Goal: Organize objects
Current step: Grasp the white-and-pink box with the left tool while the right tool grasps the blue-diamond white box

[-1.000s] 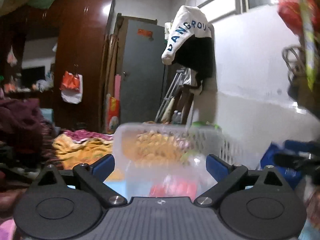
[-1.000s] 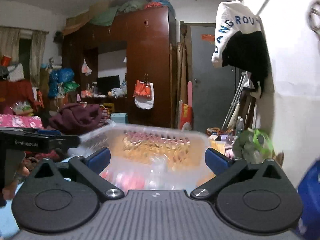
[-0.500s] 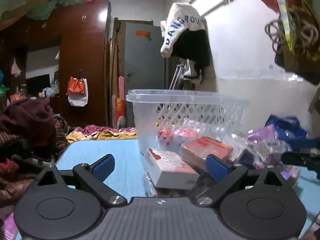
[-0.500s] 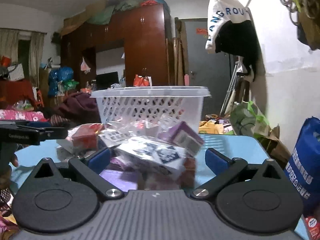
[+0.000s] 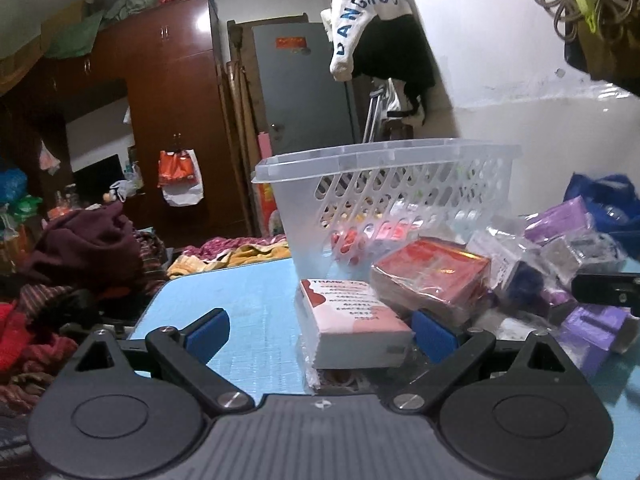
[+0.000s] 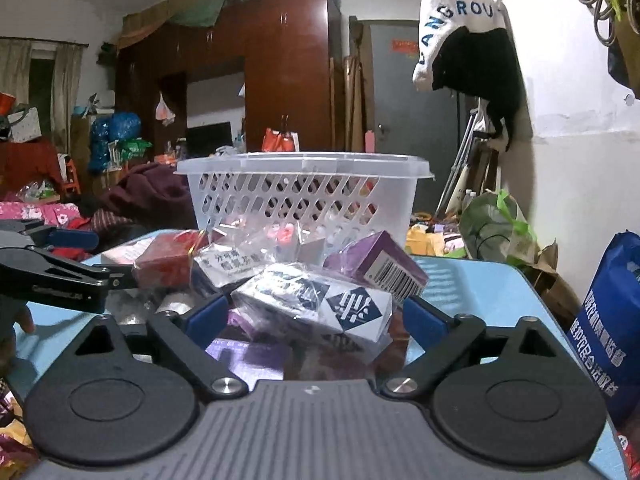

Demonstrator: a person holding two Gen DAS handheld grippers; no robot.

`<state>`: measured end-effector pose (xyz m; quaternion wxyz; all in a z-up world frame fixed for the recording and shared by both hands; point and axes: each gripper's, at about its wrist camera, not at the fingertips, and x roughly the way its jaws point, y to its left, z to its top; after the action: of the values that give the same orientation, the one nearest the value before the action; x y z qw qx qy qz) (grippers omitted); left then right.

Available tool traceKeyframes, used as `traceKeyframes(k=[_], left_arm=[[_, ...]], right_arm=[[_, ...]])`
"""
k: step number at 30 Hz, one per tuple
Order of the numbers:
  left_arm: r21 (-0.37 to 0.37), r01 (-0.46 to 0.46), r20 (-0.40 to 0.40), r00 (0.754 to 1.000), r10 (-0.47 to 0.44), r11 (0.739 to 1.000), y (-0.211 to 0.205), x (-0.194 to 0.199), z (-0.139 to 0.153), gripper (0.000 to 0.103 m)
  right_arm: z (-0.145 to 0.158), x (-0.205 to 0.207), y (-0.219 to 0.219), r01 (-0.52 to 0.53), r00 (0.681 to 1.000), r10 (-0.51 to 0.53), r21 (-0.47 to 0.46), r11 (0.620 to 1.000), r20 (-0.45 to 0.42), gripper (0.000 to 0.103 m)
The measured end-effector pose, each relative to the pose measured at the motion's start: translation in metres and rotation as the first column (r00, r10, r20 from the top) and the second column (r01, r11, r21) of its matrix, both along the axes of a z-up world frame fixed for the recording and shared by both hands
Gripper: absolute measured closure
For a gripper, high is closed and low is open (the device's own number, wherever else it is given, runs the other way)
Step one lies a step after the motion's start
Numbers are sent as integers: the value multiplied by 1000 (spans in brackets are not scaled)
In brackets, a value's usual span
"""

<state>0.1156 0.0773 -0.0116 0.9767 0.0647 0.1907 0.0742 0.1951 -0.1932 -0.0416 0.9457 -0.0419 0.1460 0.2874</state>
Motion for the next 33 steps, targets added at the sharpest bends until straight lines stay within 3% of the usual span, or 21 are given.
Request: traceKeyframes(k=[5, 8, 11, 12, 24, 33], left_arm=[[45, -7, -27, 1000, 8, 999, -8, 6, -1, 4], [70, 1, -28, 1000, 1, 998, -12, 5, -1, 6], [62, 16, -21, 1000, -15, 998, -12, 3, -1, 42], [60, 4, -22, 1000, -3, 998, -12, 2, -2, 46], [-118, 38, 144, 989, -21, 992, 13, -21, 1, 47], [-168, 66, 181, 983, -35, 984, 22, -19, 2, 47]], right_arm=[[0, 1, 3, -11, 1000, 11, -9, 1000, -20, 11], [0, -1, 4, -12, 1000, 12, -19, 1000, -13, 20], [0, -2, 5, -15, 1000, 15, -19, 1000, -7, 22], [0, -3, 4, -15, 1000, 15, -17, 1000, -4, 22], [3, -11, -3, -50, 995, 48, 29, 998, 82, 23], [4, -9, -3, -54, 994, 50, 42, 998, 93, 23]])
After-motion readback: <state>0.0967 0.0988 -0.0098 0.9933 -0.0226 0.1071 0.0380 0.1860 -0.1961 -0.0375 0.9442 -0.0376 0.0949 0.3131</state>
